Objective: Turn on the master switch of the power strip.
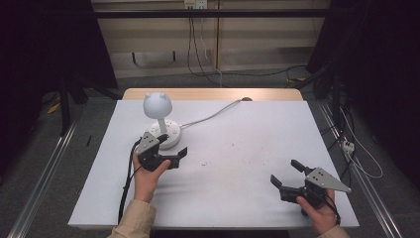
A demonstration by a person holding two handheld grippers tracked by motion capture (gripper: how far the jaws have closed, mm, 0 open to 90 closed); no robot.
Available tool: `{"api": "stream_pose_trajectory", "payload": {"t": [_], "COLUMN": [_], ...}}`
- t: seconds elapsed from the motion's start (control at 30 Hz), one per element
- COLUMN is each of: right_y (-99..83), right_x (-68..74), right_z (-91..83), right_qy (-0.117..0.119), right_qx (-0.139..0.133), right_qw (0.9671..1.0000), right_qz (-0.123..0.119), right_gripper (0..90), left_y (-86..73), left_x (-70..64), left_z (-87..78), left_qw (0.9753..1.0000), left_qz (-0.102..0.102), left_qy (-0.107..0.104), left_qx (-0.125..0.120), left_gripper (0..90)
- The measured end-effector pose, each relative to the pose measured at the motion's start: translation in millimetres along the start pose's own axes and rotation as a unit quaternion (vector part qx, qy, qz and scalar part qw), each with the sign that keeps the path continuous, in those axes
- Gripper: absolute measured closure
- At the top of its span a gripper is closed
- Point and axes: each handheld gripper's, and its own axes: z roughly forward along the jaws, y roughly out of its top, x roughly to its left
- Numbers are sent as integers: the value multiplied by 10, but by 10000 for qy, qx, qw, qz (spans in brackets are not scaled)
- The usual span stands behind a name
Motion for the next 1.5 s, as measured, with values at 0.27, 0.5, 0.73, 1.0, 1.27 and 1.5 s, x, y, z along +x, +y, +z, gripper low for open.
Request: {"api": "stream_pose_trajectory", "payload": {"t": [0.27,0.5,0.73,1.0,1.27,1.5], "right_y": [1,1,4,4,5,8], "right_x": [-9,-12,-6,-3,0,0], "right_z": [1,4,7,8,7,6], "right_qy": [11,42,69,84,98,100], "right_qx": [2,-5,-11,-7,-12,-38], "right_qw": [10000,10000,10000,10000,9999,9999], "right_qz": [13,3,-4,7,25,46], "right_gripper": [79,79,79,80,80,82], "left_y": [30,45,59,79,99,94], "left_x": [-8,-33,-19,-2,34,88], "left_z": [107,176,232,289,342,369], "left_qw": [10000,10000,10000,9997,9991,9973], "left_qz": [-64,-10,-15,47,8,57], "left_qy": [-19,-45,43,205,380,679], "left_qx": [-14,34,83,155,196,281], "left_gripper": [63,75,90,147,224,361]}}
